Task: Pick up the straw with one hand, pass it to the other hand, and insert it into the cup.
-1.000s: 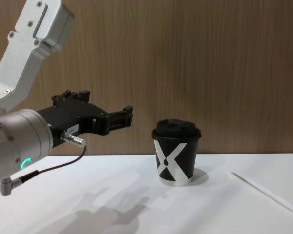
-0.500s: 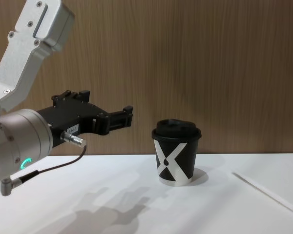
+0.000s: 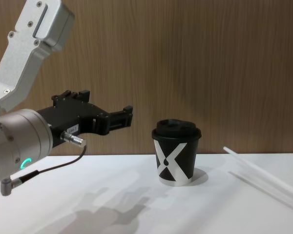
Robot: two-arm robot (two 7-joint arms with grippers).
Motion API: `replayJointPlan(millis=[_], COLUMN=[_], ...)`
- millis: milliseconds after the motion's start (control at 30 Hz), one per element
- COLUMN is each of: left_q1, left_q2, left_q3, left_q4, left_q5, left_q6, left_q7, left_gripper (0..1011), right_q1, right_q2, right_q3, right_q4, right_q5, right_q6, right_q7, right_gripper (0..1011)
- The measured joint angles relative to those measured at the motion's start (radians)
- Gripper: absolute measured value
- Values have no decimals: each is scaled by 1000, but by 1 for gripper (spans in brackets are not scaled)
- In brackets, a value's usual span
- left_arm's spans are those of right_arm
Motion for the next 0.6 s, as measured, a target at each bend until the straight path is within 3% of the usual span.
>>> replayJointPlan(millis=[600], left_q1=[0], left_q2=[0], left_q3=[0], left_q4=[0], left_q5=[0], left_q6=[0], left_q7=[0], left_gripper=[1003], right_q1=[33], right_q2=[153], right_q3=[-2], right_q4=[6], right_q5=[-25], right_q6=[-217], right_q7=[149], right_gripper=[0])
